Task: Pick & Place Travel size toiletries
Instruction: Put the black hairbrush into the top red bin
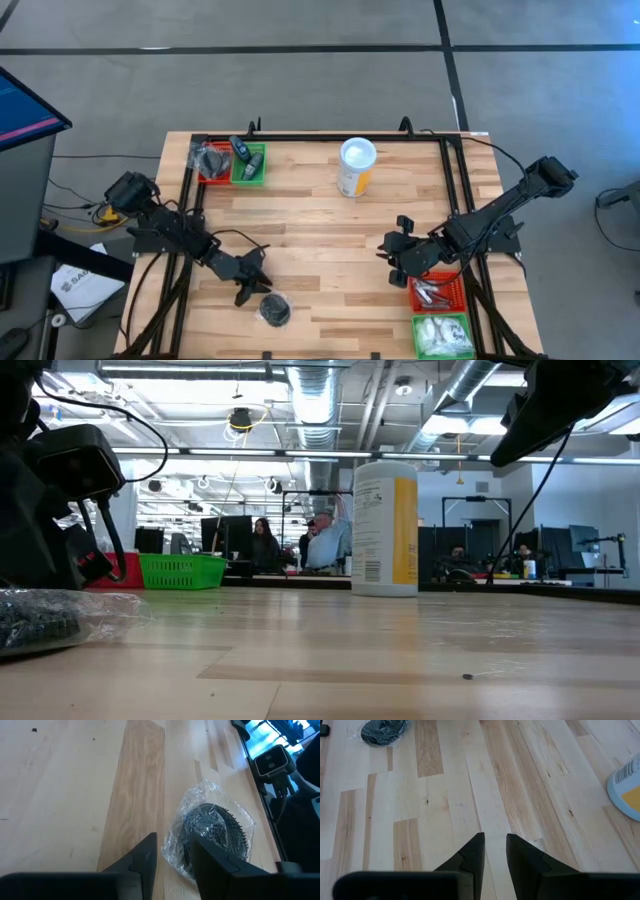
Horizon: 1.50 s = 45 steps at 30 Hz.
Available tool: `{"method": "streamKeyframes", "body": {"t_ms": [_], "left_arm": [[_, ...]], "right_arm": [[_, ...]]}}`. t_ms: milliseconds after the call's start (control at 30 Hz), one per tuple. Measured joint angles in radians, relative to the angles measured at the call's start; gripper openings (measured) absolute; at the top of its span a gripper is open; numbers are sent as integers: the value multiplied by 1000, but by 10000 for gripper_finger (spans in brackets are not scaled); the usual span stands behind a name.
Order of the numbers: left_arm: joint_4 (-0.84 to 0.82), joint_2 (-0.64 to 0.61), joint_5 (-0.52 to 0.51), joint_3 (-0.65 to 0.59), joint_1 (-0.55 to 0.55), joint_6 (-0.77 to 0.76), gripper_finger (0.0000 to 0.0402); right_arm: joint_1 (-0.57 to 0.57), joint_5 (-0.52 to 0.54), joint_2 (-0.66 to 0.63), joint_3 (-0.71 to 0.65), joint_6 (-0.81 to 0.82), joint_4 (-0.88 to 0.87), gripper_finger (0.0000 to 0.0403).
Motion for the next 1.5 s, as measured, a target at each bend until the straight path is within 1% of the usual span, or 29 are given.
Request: {"method": "streamKeyframes", "body": {"t_ms": [767, 1100, 1233, 1333, 1500], "left_arm": [[-58, -1, 0, 0, -7, -50, 106], [-60, 0, 12, 2, -7, -51, 106], [-81, 0, 17, 23, -7, -34, 106], [-142, 0, 36, 37, -7, -25, 106], [-140, 0, 43, 36, -4, -18, 106]], "right_arm": [[0, 0, 0, 0, 2, 0, 72], [0, 0, 0, 0, 2, 0, 72], [0, 0, 0, 0, 2, 0, 72], [0, 0, 0, 0, 2, 0, 72], [0, 0, 0, 0, 2, 1, 72]]}}
